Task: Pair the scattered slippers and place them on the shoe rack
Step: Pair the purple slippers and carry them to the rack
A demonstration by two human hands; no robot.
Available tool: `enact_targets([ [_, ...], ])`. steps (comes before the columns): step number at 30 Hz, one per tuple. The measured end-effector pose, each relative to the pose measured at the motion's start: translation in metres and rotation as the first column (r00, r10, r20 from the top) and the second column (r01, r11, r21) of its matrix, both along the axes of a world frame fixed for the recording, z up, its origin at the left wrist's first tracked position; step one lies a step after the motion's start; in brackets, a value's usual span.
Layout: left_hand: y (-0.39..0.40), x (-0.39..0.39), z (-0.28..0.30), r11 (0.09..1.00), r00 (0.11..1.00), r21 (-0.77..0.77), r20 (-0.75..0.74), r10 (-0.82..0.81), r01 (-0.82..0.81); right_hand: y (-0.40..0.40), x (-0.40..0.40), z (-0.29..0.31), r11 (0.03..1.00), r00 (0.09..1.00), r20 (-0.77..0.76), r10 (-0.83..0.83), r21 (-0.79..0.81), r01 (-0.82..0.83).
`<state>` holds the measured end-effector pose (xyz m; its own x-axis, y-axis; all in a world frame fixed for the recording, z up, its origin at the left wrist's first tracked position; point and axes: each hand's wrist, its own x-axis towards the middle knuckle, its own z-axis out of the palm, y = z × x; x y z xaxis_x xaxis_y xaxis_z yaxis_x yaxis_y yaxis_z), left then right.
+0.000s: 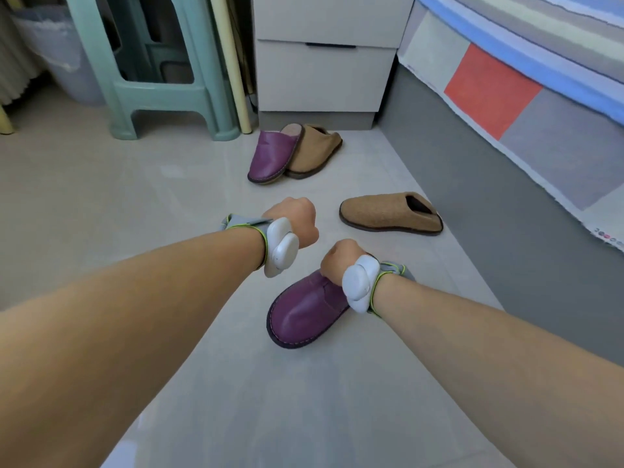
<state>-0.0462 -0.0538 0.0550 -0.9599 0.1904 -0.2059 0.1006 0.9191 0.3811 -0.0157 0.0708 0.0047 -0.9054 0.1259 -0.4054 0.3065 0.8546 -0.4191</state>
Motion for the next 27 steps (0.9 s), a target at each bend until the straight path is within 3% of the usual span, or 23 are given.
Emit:
enact_targets([
  [6, -0.050, -0.019, 0.017, 0.996, 0.998, 0.075, 0.039, 0.043, -0.046, -0.034, -0.059, 0.036, 0.984, 0.992, -0.128, 0.017, -0.175, -0.039],
  [10, -0.063, -0.029, 0.014, 0.993, 0.997, 0.094, 0.025, 0.073, -0.075, -0.051, -0.092, 0.032, 0.958, 0.984, -0.159, -0.079, -0.286, 0.031],
  [20, -0.094, -0.092, -0.032, 0.981, 0.980, -0.069, 0.068, 0.188, -0.183, -0.116, -0.173, -0.013, 0.843, 0.959, -0.142, -0.246, -0.520, 0.140],
  [24, -0.086, -0.116, -0.042, 0.966, 0.964, -0.099, 0.102, 0.247, -0.237, -0.118, -0.213, -0.023, 0.811, 0.991, -0.049, -0.128, -0.580, 0.076],
  [27, -0.085, -0.134, -0.047, 0.964, 0.968, -0.158, 0.095, 0.232, -0.216, -0.121, -0.241, -0.015, 0.881, 0.995, -0.101, -0.023, -0.473, -0.027],
])
